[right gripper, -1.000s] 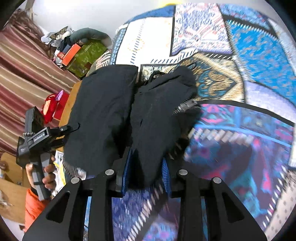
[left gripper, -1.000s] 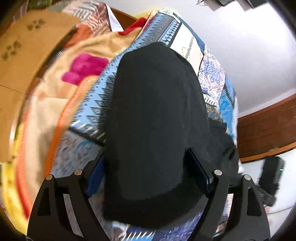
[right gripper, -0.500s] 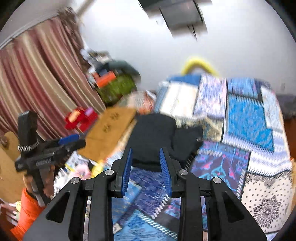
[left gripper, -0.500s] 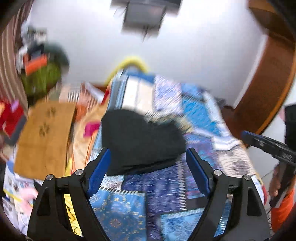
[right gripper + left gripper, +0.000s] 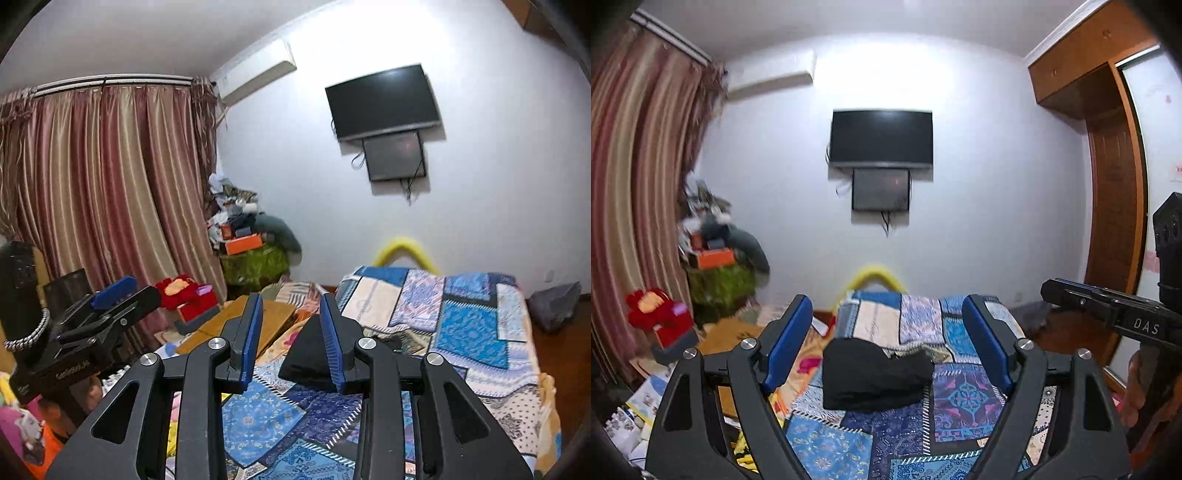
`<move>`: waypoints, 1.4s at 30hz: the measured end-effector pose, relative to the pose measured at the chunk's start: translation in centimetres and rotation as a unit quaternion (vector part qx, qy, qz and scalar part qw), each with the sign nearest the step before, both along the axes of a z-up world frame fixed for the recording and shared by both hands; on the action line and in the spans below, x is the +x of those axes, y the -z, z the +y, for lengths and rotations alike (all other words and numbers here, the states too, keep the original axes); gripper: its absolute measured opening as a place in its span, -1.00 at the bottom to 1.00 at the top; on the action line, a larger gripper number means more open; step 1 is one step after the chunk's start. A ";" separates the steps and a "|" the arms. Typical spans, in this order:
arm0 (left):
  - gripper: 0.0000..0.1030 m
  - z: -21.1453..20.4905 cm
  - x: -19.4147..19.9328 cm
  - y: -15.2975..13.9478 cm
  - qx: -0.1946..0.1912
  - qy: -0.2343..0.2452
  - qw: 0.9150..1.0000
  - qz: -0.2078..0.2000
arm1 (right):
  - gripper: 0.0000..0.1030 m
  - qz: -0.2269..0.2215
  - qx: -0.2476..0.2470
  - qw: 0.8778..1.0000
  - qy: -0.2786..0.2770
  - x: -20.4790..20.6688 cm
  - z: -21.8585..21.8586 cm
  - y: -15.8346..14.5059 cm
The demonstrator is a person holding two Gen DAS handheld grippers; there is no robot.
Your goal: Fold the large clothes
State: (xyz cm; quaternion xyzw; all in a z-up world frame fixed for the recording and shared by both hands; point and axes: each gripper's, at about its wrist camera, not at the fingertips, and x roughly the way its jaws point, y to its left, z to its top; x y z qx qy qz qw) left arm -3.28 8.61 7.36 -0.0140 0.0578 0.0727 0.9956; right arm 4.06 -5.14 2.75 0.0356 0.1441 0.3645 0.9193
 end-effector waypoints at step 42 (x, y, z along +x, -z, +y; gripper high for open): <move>0.99 -1.0 -2.1 3.3 -0.023 -0.032 0.999 0.009 | 0.99 -0.029 -0.043 0.995 0.089 -3.0 0.0 0.2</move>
